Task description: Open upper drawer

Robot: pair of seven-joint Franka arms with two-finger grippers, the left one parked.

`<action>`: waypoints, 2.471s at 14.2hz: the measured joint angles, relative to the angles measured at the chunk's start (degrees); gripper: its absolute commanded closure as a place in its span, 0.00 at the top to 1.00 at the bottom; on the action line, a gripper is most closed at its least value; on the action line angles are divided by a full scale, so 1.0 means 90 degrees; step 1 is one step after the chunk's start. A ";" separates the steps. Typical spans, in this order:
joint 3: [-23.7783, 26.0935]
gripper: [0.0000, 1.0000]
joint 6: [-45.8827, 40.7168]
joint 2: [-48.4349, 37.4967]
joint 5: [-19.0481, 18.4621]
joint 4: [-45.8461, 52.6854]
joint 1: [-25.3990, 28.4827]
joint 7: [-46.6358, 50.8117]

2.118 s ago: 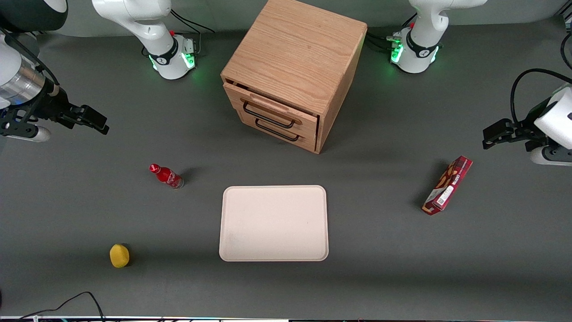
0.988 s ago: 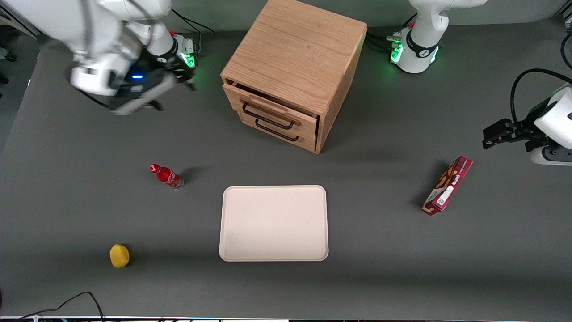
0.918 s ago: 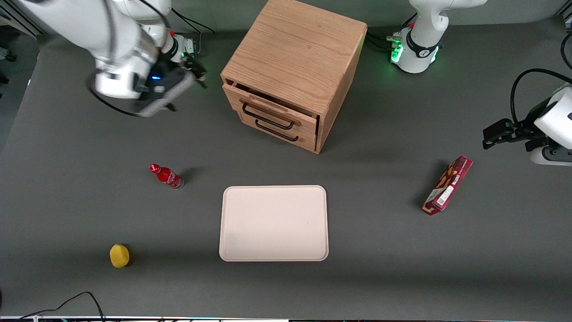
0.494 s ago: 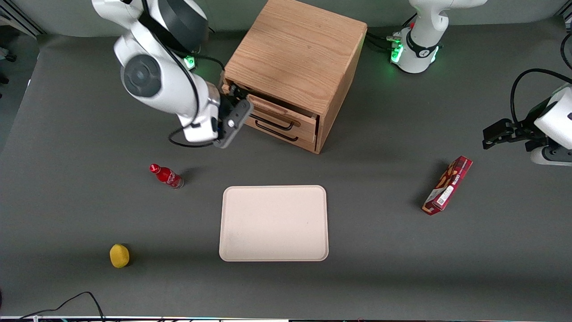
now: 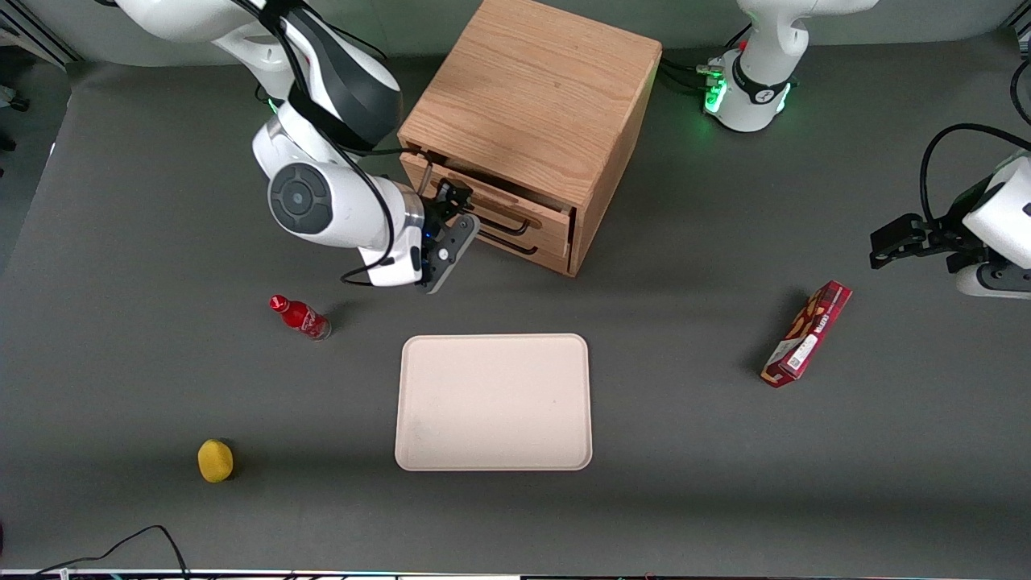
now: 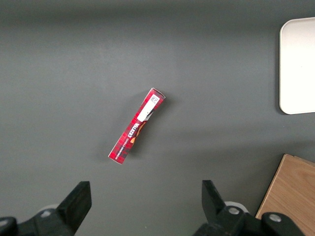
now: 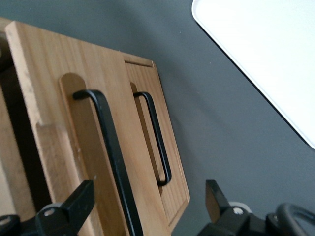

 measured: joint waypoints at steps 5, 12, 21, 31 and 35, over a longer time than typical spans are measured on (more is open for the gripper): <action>0.0093 1.00 0.0199 0.0115 0.0001 -0.0144 0.0080 0.0116; 0.0094 1.00 0.0434 0.0163 -0.0051 -0.0350 0.0075 0.0133; -0.0205 1.00 0.0410 0.0774 -0.0690 0.0574 -0.0023 0.0133; -0.0797 1.00 -0.0388 0.1388 -0.0880 0.1844 -0.0061 -0.0327; -0.0899 1.00 -0.0492 0.1754 -0.0899 0.2398 -0.0062 -0.0418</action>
